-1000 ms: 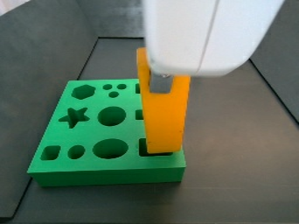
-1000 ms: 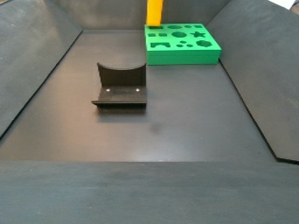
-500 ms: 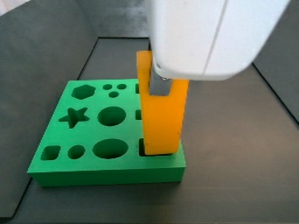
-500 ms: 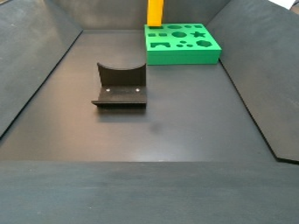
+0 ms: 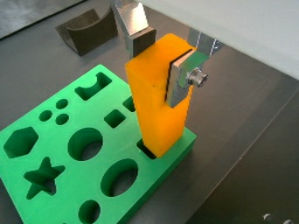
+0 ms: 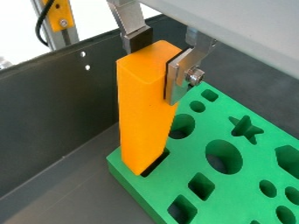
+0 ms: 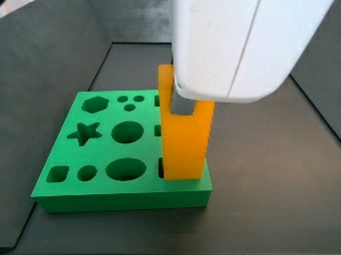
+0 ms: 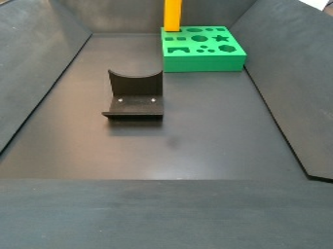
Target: Insert the rectangle object.
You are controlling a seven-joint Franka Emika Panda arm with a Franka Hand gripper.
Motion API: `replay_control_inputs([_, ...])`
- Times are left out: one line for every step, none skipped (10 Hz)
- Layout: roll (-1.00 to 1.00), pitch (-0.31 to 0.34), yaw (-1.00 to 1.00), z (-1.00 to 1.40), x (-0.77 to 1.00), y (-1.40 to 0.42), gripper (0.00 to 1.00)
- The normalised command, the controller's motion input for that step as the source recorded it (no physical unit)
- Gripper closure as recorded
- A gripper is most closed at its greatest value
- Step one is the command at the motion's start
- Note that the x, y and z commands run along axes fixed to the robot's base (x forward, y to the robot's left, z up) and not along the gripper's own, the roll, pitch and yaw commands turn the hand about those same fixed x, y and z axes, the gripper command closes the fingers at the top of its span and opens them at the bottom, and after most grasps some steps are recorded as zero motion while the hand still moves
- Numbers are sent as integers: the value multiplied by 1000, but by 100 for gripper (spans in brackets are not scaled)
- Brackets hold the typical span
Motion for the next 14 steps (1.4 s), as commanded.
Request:
replay_control_inputs([-127, 201, -160, 0, 0, 0, 100])
replay_control_inputs([-61, 31, 0, 0, 0, 0, 100])
replay_control_inputs([0, 10, 0, -40, 0, 0, 100])
replay_control_inputs([26, 214, -6, -306, 0, 0, 100])
replay_control_inputs([203, 300, 0, -223, 74, -14, 100])
replay_control_inputs([280, 340, 140, -171, 186, -74, 100])
replay_control_inputs([233, 334, 149, -183, 320, -57, 100])
replay_control_inputs([197, 339, 143, -200, 371, 0, 100])
replay_control_inputs([246, 280, 211, -140, 386, 0, 100])
replay_control_inputs([274, 223, 269, -100, 374, 0, 100])
replay_control_inputs([281, 219, 246, -149, 331, 0, 100])
replay_control_inputs([211, 244, 191, -237, 226, 0, 100])
replay_control_inputs([147, 257, 160, -320, 31, 0, 100])
replay_control_inputs([61, 306, 40, -263, 0, 0, 100])
